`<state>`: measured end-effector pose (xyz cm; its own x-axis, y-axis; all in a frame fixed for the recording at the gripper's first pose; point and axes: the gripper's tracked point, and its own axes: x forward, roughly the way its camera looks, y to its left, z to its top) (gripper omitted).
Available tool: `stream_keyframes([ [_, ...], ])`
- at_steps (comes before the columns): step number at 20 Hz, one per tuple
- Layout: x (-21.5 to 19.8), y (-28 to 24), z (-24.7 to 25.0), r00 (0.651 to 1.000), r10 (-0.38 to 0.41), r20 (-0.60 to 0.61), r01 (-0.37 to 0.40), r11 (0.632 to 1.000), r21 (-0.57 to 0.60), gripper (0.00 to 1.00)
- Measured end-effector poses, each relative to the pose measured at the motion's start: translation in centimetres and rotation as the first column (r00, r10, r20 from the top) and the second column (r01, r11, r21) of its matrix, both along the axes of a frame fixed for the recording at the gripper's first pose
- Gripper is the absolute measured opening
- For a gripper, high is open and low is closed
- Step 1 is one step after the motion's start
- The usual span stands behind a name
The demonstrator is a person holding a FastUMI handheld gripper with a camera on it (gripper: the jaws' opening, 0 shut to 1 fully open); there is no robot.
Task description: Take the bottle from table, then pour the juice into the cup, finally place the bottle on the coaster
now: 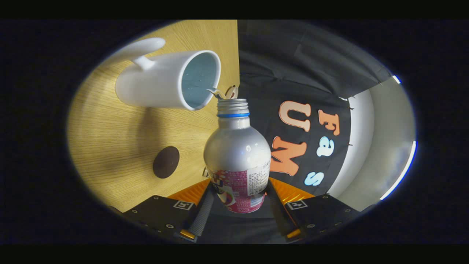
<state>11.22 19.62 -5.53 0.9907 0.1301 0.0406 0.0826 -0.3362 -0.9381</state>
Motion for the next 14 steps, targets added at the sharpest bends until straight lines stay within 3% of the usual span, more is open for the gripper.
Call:
stream_keyframes([
  [14,-0.60,0.88,0.32,1.000,0.007,-0.002,-0.007,0.998,-0.061,0.76],
])
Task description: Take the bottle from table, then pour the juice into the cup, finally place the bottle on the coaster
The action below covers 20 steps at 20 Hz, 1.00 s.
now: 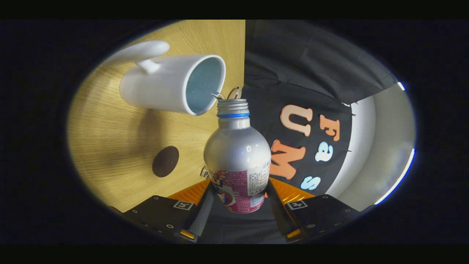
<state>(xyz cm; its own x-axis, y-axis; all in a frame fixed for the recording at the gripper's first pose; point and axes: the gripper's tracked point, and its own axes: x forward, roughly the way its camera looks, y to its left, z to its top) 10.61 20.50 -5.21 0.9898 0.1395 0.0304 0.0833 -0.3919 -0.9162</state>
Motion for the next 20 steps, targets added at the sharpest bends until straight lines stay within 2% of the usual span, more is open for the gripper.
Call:
stream_keyframes([
  [20,-0.76,0.85,1.07,1.000,-0.003,0.013,0.005,0.994,-0.113,0.76],
])
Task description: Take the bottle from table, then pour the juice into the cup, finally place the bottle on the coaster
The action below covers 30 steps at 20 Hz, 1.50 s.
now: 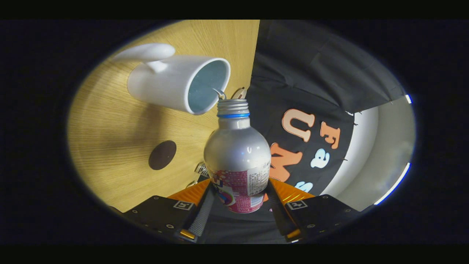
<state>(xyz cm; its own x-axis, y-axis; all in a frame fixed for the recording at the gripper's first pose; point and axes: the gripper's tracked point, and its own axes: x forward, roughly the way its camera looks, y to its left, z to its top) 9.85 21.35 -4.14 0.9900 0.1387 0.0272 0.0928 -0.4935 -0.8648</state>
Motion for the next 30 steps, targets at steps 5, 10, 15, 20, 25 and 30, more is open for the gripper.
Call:
stream_keyframes([
  [5,-0.2,0.1,0.0,1.000,-0.006,-0.003,0.006,0.999,-0.035,0.76],
  [10,0.3,0.2,0.7,1.000,-0.008,0.001,0.008,0.997,-0.080,0.76],
  [15,0.6,0.6,0.9,1.000,-0.013,-0.004,0.012,0.992,-0.122,0.76],
  [20,0.4,1.0,1.1,1.000,-0.006,0.007,0.007,0.987,-0.160,0.76],
  [25,0.0,1.0,1.1,1.000,-0.005,0.012,0.007,0.984,-0.177,0.76],
  [30,-0.2,0.7,0.7,1.000,-0.015,-0.006,0.015,0.991,-0.135,0.76],
])
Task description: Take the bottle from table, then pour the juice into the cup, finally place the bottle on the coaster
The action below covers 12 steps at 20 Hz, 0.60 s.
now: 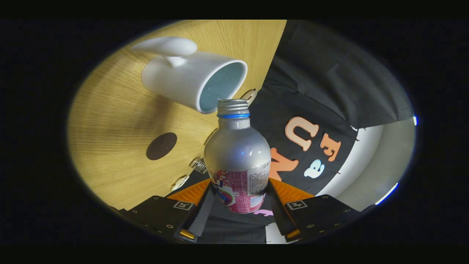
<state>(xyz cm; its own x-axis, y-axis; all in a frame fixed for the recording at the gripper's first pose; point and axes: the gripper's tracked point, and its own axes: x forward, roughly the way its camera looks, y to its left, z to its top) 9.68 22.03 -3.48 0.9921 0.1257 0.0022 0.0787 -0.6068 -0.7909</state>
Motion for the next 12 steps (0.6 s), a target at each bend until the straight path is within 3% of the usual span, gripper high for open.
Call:
stream_keyframes([
  [6,-0.5,-1.1,-1.0,0.998,-0.027,-0.057,0.039,0.977,0.211,0.76],
  [9,-0.5,-1.7,-1.5,0.995,-0.038,-0.095,0.070,0.928,0.366,0.77],
  [12,-0.1,-2.6,-2.0,0.985,-0.041,-0.165,0.123,0.840,0.529,0.77],
])
